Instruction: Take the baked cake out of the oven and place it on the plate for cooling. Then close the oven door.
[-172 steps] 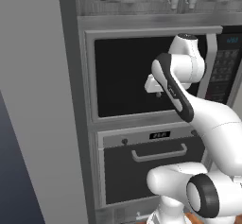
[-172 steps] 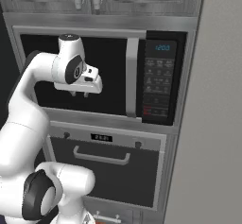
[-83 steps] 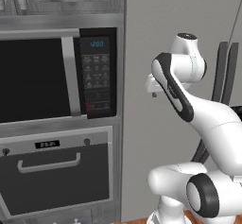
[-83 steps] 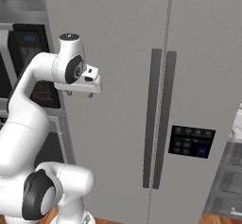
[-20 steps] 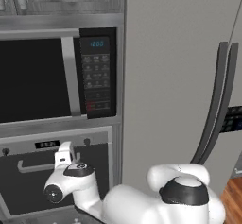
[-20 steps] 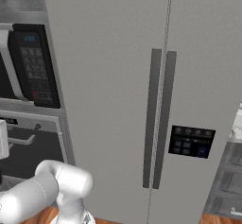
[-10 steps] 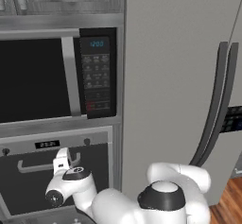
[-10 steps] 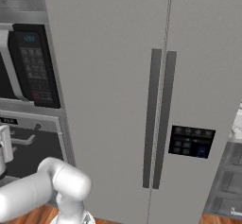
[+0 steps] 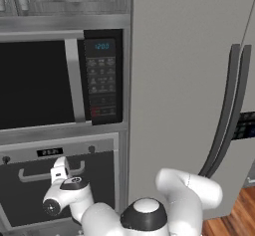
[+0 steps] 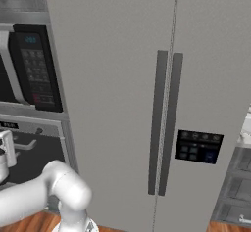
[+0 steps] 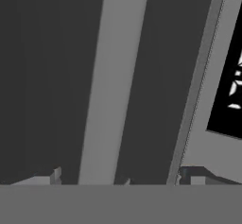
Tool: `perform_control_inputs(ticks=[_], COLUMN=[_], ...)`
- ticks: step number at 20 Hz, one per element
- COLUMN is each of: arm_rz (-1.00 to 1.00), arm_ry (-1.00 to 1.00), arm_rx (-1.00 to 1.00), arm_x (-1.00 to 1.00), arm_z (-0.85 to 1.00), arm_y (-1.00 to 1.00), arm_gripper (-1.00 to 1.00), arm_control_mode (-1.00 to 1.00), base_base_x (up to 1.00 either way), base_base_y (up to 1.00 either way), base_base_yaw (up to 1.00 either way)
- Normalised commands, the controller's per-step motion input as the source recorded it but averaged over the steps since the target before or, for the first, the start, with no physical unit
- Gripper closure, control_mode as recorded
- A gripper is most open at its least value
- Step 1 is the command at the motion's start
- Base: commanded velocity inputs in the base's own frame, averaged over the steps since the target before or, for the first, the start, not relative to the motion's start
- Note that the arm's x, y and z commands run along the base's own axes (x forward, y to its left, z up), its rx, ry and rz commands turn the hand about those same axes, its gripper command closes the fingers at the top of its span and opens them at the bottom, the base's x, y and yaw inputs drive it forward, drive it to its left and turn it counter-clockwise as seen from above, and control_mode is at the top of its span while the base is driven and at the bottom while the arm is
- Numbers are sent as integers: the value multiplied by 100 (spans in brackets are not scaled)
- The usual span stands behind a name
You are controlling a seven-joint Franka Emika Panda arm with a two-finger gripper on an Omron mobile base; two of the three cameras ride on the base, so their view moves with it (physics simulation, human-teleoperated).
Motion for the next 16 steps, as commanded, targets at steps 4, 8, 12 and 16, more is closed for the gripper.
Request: perform_control_inputs(ticks=[4,8,12,16], arm_rz=[-1,-1,0,0], arm_ry=[0,0,0,-1], arm_rx=[-4,-5,-6,-4], arm_x=[36,31,28,1], arm_z=[-27,-25,-28,-26], arm_y=[10,3,10,10], arm_gripper=[-100,-100,-100,-100], arm_control_mode=[-100,-100,-100,-100], base_base_x=[0,0,0,0], base_base_y=[0,0,0,0], base_base_yaw=[0,0,0,0])
